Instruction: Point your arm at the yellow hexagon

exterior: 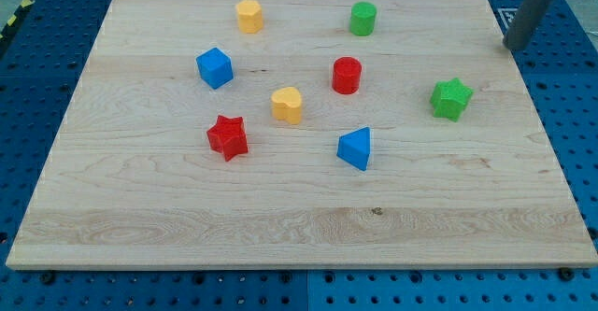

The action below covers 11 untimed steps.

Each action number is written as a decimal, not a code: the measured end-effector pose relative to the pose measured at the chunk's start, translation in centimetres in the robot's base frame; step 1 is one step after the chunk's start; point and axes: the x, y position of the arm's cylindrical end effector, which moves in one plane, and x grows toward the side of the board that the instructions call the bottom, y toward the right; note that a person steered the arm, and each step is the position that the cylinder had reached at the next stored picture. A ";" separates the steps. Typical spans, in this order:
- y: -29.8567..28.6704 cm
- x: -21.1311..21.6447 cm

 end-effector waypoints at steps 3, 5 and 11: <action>-19.0 1.6; -24.7 -4.4; -32.4 -6.4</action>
